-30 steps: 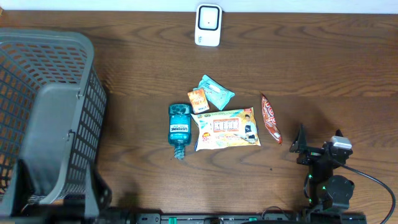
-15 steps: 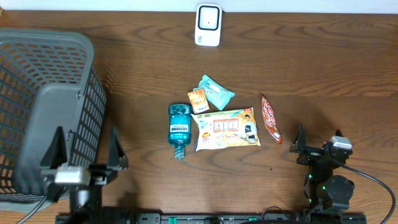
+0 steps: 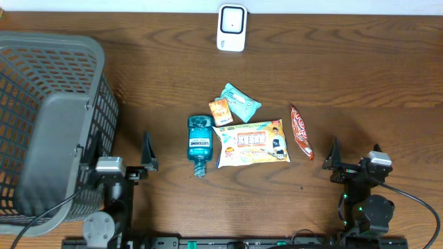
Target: Scan the item barcode
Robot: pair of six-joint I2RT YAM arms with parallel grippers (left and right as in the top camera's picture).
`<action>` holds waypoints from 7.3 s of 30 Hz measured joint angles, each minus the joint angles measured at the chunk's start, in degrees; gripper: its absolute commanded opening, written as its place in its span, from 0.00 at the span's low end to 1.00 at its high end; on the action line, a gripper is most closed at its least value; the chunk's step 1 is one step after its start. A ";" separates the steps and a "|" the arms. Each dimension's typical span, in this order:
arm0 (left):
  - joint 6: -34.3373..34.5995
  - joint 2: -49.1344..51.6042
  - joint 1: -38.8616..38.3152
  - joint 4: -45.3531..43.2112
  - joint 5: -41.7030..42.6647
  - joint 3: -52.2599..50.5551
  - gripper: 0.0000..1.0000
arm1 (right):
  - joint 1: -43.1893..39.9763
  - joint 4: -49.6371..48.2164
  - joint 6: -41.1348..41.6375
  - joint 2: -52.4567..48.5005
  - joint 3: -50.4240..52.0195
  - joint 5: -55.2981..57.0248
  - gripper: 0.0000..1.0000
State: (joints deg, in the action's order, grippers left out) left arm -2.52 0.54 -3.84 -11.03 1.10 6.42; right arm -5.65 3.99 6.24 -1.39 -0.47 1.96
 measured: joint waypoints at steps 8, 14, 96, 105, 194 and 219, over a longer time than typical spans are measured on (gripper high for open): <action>3.50 0.07 0.00 -3.65 0.00 -6.10 1.00 | 0.00 0.00 0.00 0.00 0.00 0.02 0.99; 4.07 0.57 0.00 11.58 -2.80 -5.73 1.00 | 0.00 -0.28 -0.02 -0.04 0.07 0.02 0.99; 4.07 0.15 0.00 12.79 -3.23 -5.03 1.00 | 0.00 -0.68 33.44 -0.04 0.07 -10.71 0.99; 4.07 0.15 0.00 12.79 -3.23 -5.03 1.00 | 0.00 -3.43 39.69 -0.04 0.07 -29.97 0.99; 4.07 0.09 0.00 12.79 -3.45 -5.03 1.00 | 20.50 30.16 12.15 -95.30 -49.46 2.99 0.01; 4.07 0.09 0.00 12.79 -3.45 -5.03 1.00 | 20.52 36.87 -5.70 -66.01 -54.34 -46.95 0.01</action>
State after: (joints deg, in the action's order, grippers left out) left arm 1.54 0.62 -3.84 1.76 -2.35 1.39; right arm 14.87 40.86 0.54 -67.40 -54.81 -44.99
